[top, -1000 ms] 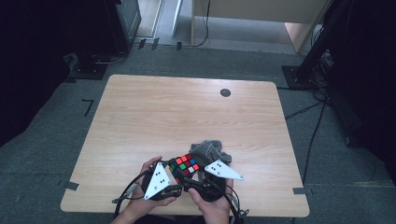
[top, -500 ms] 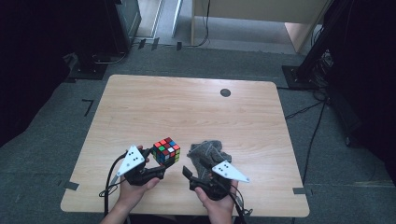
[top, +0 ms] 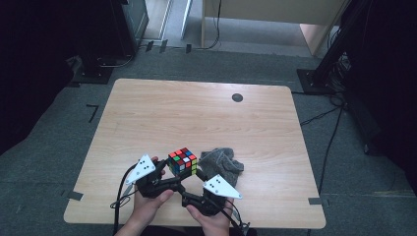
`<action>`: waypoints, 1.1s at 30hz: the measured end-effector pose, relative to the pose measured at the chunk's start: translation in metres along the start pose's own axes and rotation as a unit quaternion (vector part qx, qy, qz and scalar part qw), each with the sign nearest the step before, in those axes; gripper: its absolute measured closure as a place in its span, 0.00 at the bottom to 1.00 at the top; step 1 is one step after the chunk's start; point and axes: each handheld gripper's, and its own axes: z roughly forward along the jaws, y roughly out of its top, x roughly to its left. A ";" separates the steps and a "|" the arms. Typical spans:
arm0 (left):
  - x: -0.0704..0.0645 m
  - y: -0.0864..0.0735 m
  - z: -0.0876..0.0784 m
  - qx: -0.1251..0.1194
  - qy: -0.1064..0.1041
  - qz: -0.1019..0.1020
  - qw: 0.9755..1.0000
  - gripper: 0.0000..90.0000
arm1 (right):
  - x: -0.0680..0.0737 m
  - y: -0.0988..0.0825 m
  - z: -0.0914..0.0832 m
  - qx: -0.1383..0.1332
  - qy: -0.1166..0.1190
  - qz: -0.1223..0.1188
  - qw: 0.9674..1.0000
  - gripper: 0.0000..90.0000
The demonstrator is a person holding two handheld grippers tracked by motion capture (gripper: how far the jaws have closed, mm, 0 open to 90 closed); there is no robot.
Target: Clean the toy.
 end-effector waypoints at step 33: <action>0.027 -0.007 -0.015 0.026 0.050 0.167 0.984 0.19 | -0.056 0.032 -0.027 0.059 -0.010 0.001 0.998 0.39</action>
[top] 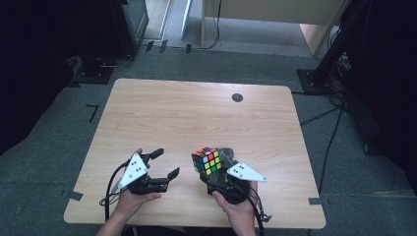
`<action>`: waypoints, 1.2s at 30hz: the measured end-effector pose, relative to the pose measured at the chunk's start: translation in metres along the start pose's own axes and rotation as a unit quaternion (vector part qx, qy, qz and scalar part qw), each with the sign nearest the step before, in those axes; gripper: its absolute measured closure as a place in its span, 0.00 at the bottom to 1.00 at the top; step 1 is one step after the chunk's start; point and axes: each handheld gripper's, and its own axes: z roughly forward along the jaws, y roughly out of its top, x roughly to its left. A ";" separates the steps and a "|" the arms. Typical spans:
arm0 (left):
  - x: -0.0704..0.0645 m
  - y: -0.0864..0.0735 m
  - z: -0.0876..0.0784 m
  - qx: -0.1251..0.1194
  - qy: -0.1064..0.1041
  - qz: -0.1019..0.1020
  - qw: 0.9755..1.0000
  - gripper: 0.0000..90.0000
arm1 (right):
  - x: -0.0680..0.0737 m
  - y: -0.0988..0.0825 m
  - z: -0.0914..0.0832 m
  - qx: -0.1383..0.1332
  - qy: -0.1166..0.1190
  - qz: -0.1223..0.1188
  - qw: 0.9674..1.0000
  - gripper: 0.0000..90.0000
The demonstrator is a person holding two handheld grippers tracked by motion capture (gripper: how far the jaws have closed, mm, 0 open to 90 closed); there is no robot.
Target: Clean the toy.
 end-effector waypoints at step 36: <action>-0.018 -0.008 0.008 0.028 -0.019 0.075 0.997 0.37 | -0.055 -0.021 0.037 0.106 -0.148 -0.008 0.983 0.30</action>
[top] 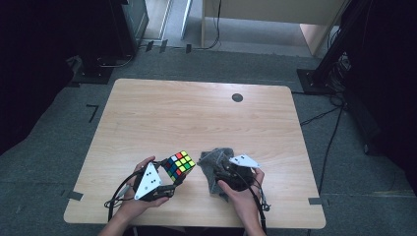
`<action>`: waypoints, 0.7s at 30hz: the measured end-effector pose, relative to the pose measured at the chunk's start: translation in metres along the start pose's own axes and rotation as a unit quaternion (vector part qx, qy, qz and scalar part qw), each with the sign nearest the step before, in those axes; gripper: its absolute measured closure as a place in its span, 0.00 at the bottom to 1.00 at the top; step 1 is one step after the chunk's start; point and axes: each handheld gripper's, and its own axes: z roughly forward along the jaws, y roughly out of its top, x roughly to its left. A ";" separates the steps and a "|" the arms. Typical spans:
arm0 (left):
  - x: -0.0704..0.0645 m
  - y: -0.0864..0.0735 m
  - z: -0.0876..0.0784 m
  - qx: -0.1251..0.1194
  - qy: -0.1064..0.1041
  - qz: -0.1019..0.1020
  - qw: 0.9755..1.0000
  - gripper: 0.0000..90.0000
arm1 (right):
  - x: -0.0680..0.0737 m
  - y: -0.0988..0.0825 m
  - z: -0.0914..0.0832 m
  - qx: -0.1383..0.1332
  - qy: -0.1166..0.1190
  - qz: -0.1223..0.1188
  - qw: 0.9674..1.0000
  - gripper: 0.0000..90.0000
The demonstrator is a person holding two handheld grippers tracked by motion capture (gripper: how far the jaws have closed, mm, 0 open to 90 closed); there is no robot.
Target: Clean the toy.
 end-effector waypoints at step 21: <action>-0.021 0.003 0.013 0.037 -0.019 0.027 0.999 0.37 | 0.047 0.031 -0.090 -0.171 0.214 -0.029 0.961 0.86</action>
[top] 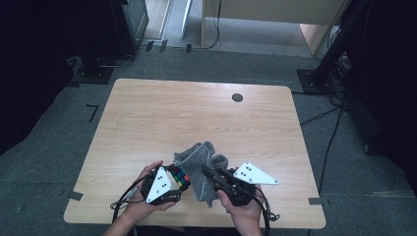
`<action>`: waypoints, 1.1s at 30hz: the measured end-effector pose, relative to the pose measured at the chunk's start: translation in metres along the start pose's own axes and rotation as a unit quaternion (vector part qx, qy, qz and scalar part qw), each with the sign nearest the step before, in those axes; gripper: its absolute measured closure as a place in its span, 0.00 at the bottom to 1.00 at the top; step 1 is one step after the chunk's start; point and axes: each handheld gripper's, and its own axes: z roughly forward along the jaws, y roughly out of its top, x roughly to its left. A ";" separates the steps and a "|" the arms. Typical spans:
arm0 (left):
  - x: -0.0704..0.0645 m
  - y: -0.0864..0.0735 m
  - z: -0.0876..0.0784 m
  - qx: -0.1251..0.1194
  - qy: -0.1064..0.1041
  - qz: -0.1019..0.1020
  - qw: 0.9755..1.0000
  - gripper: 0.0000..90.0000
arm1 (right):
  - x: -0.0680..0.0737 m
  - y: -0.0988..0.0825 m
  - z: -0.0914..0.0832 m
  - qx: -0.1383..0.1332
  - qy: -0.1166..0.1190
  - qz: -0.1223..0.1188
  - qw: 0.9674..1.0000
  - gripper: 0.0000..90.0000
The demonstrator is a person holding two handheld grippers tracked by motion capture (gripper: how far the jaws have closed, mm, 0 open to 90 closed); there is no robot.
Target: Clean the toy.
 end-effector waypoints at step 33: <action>-0.002 0.009 -0.014 -0.030 0.010 0.027 0.999 0.38 | -0.021 -0.019 0.006 0.041 -0.073 0.019 0.996 0.84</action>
